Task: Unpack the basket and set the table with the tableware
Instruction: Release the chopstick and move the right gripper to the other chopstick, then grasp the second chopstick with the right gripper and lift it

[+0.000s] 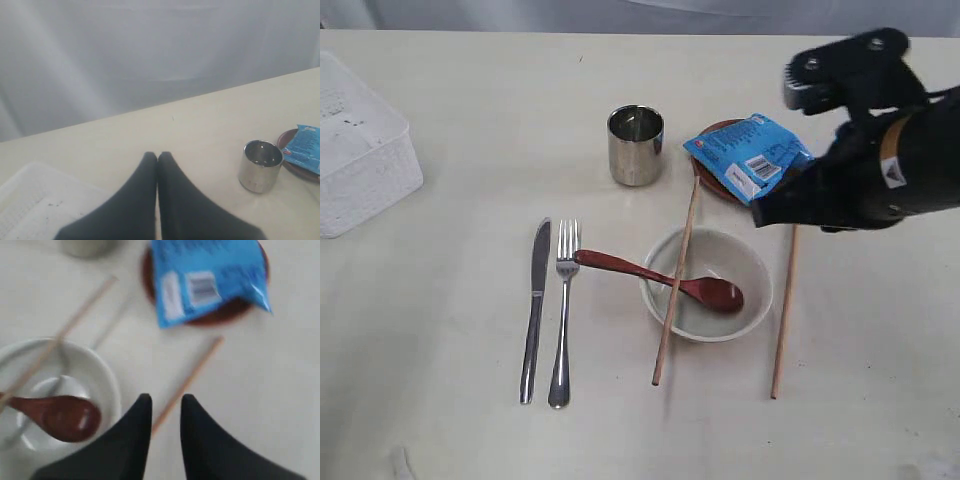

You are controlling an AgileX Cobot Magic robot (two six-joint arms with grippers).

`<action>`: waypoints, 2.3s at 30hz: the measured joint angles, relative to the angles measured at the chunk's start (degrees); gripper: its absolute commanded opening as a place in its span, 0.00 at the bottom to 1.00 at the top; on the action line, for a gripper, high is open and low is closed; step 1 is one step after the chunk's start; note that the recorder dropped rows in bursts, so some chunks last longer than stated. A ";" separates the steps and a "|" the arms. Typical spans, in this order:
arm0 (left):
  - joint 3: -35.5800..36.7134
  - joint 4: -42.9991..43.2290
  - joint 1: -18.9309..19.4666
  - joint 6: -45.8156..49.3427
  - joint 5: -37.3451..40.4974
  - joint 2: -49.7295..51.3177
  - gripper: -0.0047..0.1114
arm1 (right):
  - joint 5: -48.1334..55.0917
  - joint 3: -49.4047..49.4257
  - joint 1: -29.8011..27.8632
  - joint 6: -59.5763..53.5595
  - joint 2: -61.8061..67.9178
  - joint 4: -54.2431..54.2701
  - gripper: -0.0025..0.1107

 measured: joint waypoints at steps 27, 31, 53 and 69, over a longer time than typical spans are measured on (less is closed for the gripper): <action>0.00 0.00 0.00 -0.60 0.00 0.00 0.04 | -11.59 5.58 -16.12 -6.41 22.29 29.33 0.53; 0.00 0.00 0.00 -0.60 0.00 0.00 0.04 | -12.99 5.47 -16.12 -6.53 22.81 29.33 0.53; 0.00 0.00 0.00 -0.60 0.00 0.00 0.04 | -4.65 -8.01 -16.12 -8.23 31.70 25.28 0.17; 0.00 0.00 0.00 -0.60 0.00 0.00 0.04 | 0.10 -7.95 -16.12 -25.24 26.56 20.53 0.02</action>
